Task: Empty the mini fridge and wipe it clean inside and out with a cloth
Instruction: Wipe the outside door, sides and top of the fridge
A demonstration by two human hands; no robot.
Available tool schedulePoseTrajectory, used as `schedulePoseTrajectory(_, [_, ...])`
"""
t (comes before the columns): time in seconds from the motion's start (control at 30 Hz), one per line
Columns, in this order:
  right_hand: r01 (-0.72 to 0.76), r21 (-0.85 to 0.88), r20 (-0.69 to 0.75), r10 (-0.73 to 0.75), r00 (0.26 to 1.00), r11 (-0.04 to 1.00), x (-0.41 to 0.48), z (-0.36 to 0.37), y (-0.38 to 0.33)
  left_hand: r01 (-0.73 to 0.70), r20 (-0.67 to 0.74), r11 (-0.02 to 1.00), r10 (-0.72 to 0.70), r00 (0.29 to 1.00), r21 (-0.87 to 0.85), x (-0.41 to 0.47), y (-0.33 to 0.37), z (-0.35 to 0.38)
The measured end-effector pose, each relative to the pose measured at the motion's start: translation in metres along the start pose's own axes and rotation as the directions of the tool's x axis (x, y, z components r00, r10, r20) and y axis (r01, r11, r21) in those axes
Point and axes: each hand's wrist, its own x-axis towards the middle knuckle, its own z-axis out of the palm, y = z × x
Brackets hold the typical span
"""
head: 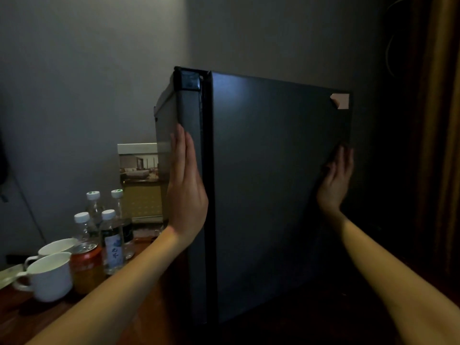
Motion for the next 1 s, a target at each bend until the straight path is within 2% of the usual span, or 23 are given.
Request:
schedulePoseTrajectory(0.13, [-0.274, -0.004, -0.046, 0.274, 0.961, 0.962, -0.007, -0.01, 0.038, 0.004, -0.005, 1.0, -0.004, 1.0, -0.004, -0.003, -0.001, 0.001])
schedulePoseTrajectory(0.23, [-0.338, -0.021, -0.096, 0.334, 0.937, 0.941, -0.025, -0.007, 0.039, 0.004, -0.007, 1.0, -0.004, 1.0, -0.009, -0.006, -0.001, 0.001])
schedulePoseTrajectory(0.33, [-0.337, -0.028, -0.151, 0.329, 0.932, 0.941, -0.038, 0.004, 0.015, 0.011, -0.008, 1.0, -0.012, 1.0, -0.027, -0.008, 0.0, 0.001])
schedulePoseTrajectory(0.4, [-0.251, -0.027, -0.158, 0.244, 0.957, 0.968, -0.047, 0.013, -0.008, 0.02, -0.008, 0.999, -0.021, 1.0, -0.043, -0.01, 0.0, 0.0])
schedulePoseTrajectory(0.5, [-0.032, 0.015, -0.108, 0.033, 0.994, 0.999, -0.066, 0.03, -0.057, 0.023, -0.005, 0.998, -0.024, 1.0, -0.064, -0.013, 0.0, 0.0])
schedulePoseTrajectory(0.63, [0.221, 0.043, 0.022, -0.222, 0.975, 0.974, -0.111, 0.048, -0.124, 0.017, -0.018, 0.998, -0.018, 1.0, -0.059, -0.017, 0.0, 0.0])
schedulePoseTrajectory(0.7, [0.373, 0.071, 0.108, -0.379, 0.919, 0.925, -0.14, 0.052, -0.141, 0.024, -0.015, 0.998, -0.025, 1.0, -0.052, -0.024, 0.0, 0.001])
schedulePoseTrajectory(0.8, [0.576, 0.105, 0.241, -0.582, 0.776, 0.811, -0.175, 0.05, -0.141, 0.042, 0.01, 0.998, -0.042, 0.999, -0.04, -0.043, -0.003, 0.001])
schedulePoseTrajectory(0.9, [0.686, 0.132, 0.33, -0.684, 0.65, 0.715, -0.183, 0.043, -0.129, 0.049, 0.056, 0.998, -0.047, 0.997, -0.029, -0.067, -0.007, -0.001])
schedulePoseTrajectory(0.97, [0.717, 0.143, 0.341, -0.714, 0.611, 0.682, -0.174, 0.038, -0.119, 0.045, 0.076, 0.999, -0.043, 0.996, -0.026, -0.075, -0.009, -0.002])
schedulePoseTrajectory(1.0, [0.712, 0.138, 0.339, -0.708, 0.619, 0.688, -0.167, 0.034, -0.112, 0.038, 0.08, 0.999, -0.036, 0.996, -0.025, -0.076, -0.009, -0.003])
